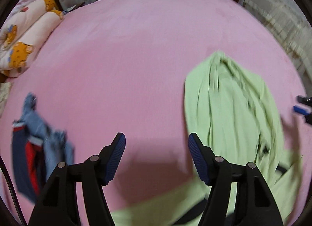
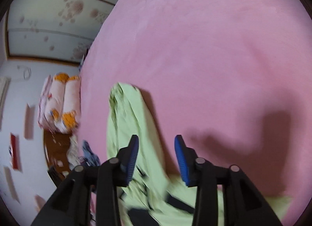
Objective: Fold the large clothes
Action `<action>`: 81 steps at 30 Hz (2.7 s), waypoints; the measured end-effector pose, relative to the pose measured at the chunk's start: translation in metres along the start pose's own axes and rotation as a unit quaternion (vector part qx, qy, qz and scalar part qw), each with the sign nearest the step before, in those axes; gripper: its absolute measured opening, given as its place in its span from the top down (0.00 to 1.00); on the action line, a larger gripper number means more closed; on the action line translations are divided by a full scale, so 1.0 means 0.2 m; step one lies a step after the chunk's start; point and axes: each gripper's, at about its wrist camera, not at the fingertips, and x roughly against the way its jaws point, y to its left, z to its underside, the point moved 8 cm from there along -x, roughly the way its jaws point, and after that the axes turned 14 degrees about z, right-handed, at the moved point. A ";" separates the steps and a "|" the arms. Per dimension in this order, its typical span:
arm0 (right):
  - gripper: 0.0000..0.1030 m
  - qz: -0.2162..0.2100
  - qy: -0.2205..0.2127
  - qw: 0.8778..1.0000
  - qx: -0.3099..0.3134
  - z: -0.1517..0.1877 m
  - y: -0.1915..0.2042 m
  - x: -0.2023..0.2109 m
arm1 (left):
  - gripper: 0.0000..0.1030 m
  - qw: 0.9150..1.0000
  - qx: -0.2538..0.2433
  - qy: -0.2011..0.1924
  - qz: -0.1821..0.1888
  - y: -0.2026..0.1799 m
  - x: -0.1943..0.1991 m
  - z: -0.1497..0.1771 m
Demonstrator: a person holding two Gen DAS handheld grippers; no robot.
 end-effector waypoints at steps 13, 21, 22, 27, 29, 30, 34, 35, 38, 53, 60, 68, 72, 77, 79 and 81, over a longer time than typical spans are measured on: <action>0.62 -0.049 -0.009 0.998 0.043 -0.12 0.28 -0.51 | 0.40 0.976 0.141 -0.016 0.166 0.09 -0.56 -0.30; 0.94 -0.069 -0.027 0.995 0.071 -0.16 0.33 -0.57 | 0.93 0.957 0.153 0.012 0.245 0.01 -0.68 -0.19; 0.96 -0.076 -0.024 0.994 0.073 -0.16 0.33 -0.56 | 0.95 0.957 0.149 0.006 0.247 0.00 -0.67 -0.19; 0.97 -0.131 -0.040 0.985 0.104 -0.12 0.43 -0.43 | 0.96 0.954 0.109 -0.039 0.275 -0.09 -0.49 -0.20; 0.98 -0.174 -0.042 0.977 0.117 -0.06 0.49 -0.34 | 0.96 0.946 0.093 -0.051 0.305 -0.14 -0.38 -0.16; 0.98 -0.201 -0.042 0.971 0.119 -0.02 0.51 -0.28 | 0.96 0.943 0.085 -0.056 0.318 -0.15 -0.32 -0.13; 0.98 -0.289 -0.024 0.949 0.122 0.17 0.52 -0.06 | 0.97 0.924 0.072 -0.054 0.372 -0.21 -0.13 0.01; 0.98 -0.305 -0.015 0.944 0.128 0.22 0.52 -0.02 | 0.97 0.921 0.069 -0.053 0.380 -0.22 -0.09 0.05; 0.98 -0.326 0.014 0.929 0.173 0.40 0.53 0.09 | 0.97 0.913 0.070 -0.050 0.400 -0.27 0.02 0.18; 0.94 -0.056 0.139 0.832 0.534 1.63 0.27 -0.02 | 0.95 0.926 0.070 -0.035 0.370 -0.31 0.41 0.79; 0.92 0.088 0.008 0.782 0.617 1.86 0.12 -0.09 | 0.83 0.947 0.063 0.020 0.315 -0.44 0.49 1.23; 0.91 0.095 -0.002 0.821 0.563 1.85 0.05 0.05 | 0.41 0.943 0.137 0.032 0.302 -0.38 0.49 1.49; 0.92 0.077 0.003 0.844 0.531 1.70 0.05 0.12 | 0.29 0.951 0.139 0.056 0.271 -0.32 0.51 1.60; 0.92 0.049 0.010 0.884 0.464 1.59 0.03 0.23 | 0.27 0.955 0.146 0.075 0.246 -0.26 0.54 1.67; 0.92 0.040 0.001 0.899 0.437 1.52 0.05 0.28 | 0.27 0.957 0.147 0.079 0.237 -0.24 0.56 1.69; 0.91 0.042 -0.003 0.903 0.428 1.51 -0.02 0.37 | 0.27 0.957 0.152 0.079 0.235 -0.23 0.57 1.69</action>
